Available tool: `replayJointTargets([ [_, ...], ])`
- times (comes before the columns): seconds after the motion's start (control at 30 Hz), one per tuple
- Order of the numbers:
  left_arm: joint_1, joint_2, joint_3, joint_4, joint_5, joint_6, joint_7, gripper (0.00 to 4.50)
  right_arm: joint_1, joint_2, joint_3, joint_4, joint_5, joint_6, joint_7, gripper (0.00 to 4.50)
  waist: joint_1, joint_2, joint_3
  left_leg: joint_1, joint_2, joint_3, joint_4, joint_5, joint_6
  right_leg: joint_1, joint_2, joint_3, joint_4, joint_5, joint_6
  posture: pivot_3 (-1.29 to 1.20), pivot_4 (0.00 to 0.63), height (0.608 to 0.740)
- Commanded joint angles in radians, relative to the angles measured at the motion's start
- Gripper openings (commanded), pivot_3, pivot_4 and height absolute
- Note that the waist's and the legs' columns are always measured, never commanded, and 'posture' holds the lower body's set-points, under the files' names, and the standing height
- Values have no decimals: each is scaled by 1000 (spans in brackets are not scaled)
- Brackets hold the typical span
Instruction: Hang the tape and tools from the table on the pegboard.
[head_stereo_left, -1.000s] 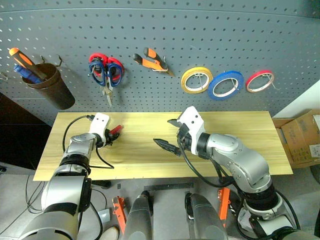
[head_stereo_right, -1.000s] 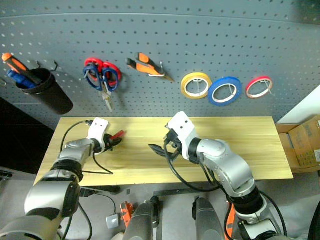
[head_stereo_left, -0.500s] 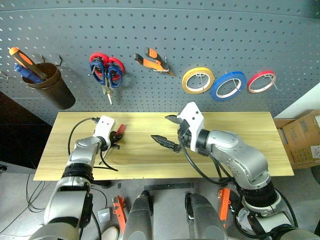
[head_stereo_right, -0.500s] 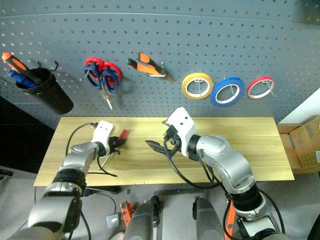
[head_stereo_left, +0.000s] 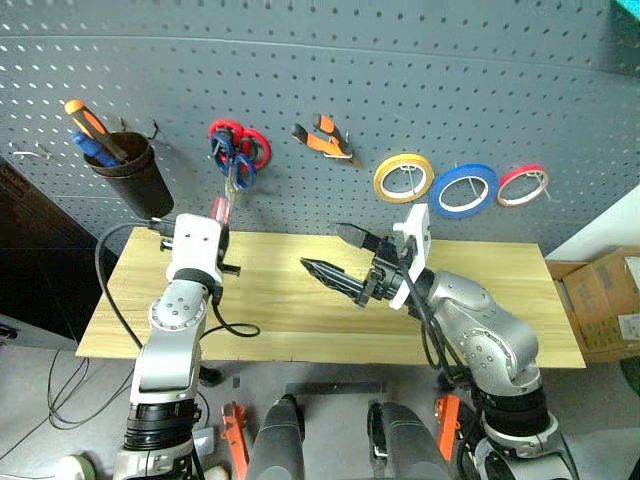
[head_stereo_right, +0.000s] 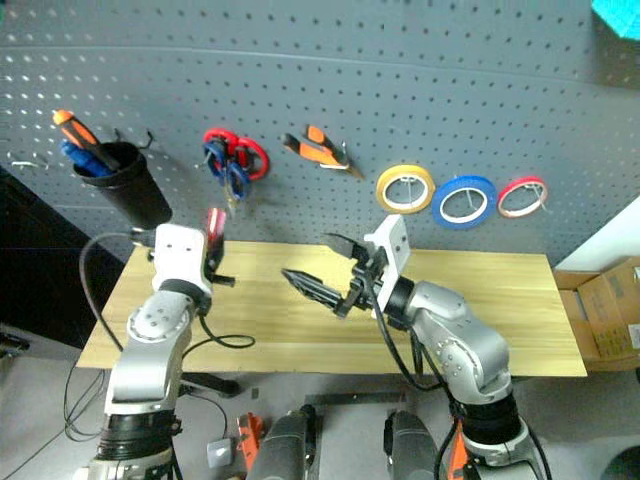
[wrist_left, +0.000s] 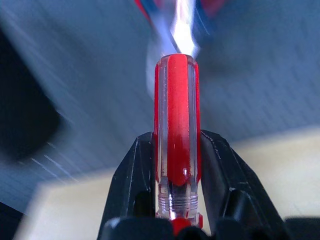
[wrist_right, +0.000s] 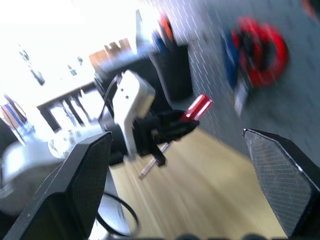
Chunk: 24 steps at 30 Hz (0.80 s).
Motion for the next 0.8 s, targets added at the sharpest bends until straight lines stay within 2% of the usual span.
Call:
replayJointTargets([
  [0.03,-81,52,38,-75,69,-86,64,874,-80,55,-49,42,60,-79,14,4500,11,-1,-16,0,0,0,0,0,0,0,0,0,0,0,0,187,45,740],
  [0.27,-328,141,61,105,79,-201,102,874,-210,120,-84,156,66,-152,-8,4500,46,-4,-71,1,0,1,0,1,-1,0,1,0,-1,2,-1,204,11,740],
  [0.43,-568,160,57,393,33,-306,95,874,-247,130,-80,205,42,-210,-14,4500,67,-5,-90,1,0,1,0,1,-1,1,3,0,-1,3,-2,179,3,740],
  [0.53,-714,161,74,660,-24,-386,68,874,-246,129,-81,204,26,-233,-32,4500,70,-6,-97,1,0,2,1,1,-1,1,3,0,-1,4,-2,166,1,740],
  [0.7,-831,154,84,955,-71,-497,51,874,-223,113,-78,187,11,-241,-47,4500,65,-6,-102,2,0,3,1,1,-1,1,3,2,0,4,-2,137,0,740],
  [0.8,-852,139,111,1101,-113,-517,57,874,-213,99,-77,178,3,-245,-56,4500,63,-6,-102,2,0,3,1,1,-1,1,3,2,1,4,-2,120,3,740],
])
